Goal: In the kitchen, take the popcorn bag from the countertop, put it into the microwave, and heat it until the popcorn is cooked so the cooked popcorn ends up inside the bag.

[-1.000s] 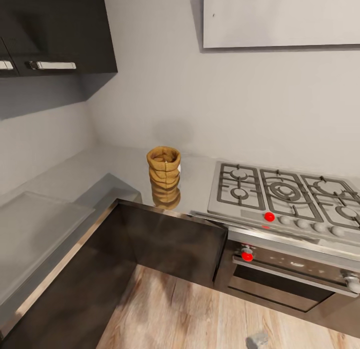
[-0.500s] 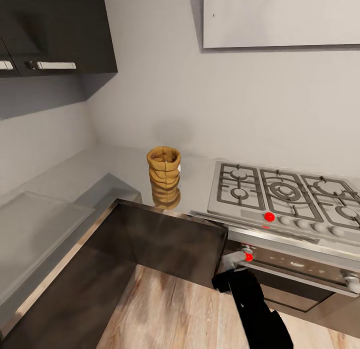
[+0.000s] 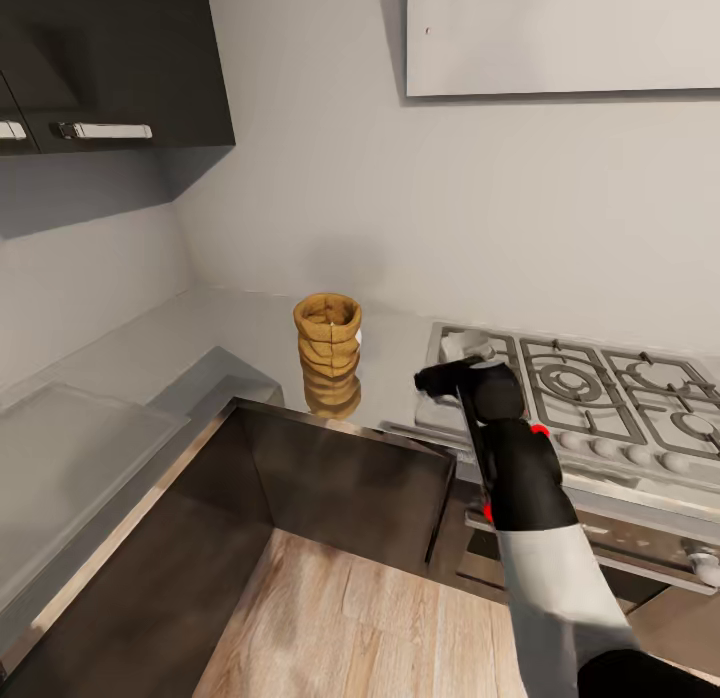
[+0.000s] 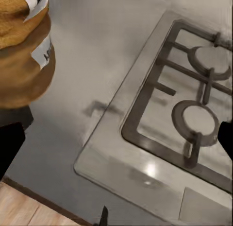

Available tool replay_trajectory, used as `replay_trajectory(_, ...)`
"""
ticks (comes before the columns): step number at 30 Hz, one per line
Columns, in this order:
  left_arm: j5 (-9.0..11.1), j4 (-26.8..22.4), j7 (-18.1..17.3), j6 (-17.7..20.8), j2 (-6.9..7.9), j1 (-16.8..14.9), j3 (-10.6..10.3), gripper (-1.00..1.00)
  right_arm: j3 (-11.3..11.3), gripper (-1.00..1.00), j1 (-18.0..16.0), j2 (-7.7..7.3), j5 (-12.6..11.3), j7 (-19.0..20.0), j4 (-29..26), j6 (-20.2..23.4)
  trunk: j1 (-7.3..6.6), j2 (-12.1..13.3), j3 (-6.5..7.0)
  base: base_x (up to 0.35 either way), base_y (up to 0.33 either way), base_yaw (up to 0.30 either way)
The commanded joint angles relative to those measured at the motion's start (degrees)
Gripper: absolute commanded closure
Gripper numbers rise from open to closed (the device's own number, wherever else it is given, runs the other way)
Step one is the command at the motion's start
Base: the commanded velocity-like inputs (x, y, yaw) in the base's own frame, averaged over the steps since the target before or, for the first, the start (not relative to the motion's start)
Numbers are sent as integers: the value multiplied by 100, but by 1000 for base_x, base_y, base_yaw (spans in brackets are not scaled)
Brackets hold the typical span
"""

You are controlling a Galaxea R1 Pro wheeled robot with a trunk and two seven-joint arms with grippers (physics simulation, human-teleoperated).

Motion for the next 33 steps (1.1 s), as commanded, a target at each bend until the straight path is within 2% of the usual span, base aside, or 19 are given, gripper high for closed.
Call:
replay_trajectory(1, 26, -10, 11, -6, -1, 2, 2, -100, 1, -100, -243, 1, 52, 50, 66, 23, 1, -4, -6, 0, 0, 0)
replay_trajectory(2, 27, -11, 11, -6, -1, 2, 0, -100, 1, -100, -405, 1, 51, 45, 179, 23, 1, -4, -6, 0, 0, 0)
replay_trajectory(4, 27, -10, 11, -6, -1, 2, 1, -100, -12, -100, -944, 1, 42, 33, 794, 23, 1, -4, -6, 0, 0, 0)
replay_trajectory(6, 29, -15, 11, -6, -1, 2, 2, -100, -67, -100, -1666, 1, 51, 23, 2003, 23, 1, -4, -6, 0, 0, 0)
replay_trajectory(8, 30, -20, 11, -6, -1, 2, 8, -100, -179, -100, -2114, 1, 46, 19, 2711, 23, 1, -4, -6, 0, 0, 0)
replay_trajectory(11, 28, -25, 11, -6, -1, 2, 10, -100, -434, -100, -2588, 1, 33, 6, 3126, 23, 1, -4, -6, 0, 0, 0)
replay_trajectory(18, 28, -26, 11, -8, -1, 2, 11, -100, -710, -100, -2744, 1, 53, -33, 3105, 23, 1, -4, -6, 0, 0, 0)
replay_trajectory(25, 28, -26, 11, -12, -1, 2, 13, -100, -757, -100, -2745, 1, 20, 19, 3076, 23, 1, -4, -6, 0, 0, 0)
replay_trajectory(29, 28, -26, 11, -9, -1, 2, 18, -100, -765, -100, -2745, 1, -443, 20, 3005, 23, 1, -4, -6, 0, 0, 0)
replay_trajectory(33, 41, -26, 11, -11, -1, 2, 28, -100, -944, -100, -2745, 1, -599, 14, 2917, 23, 1, -4, -6, 0, 0, 25)
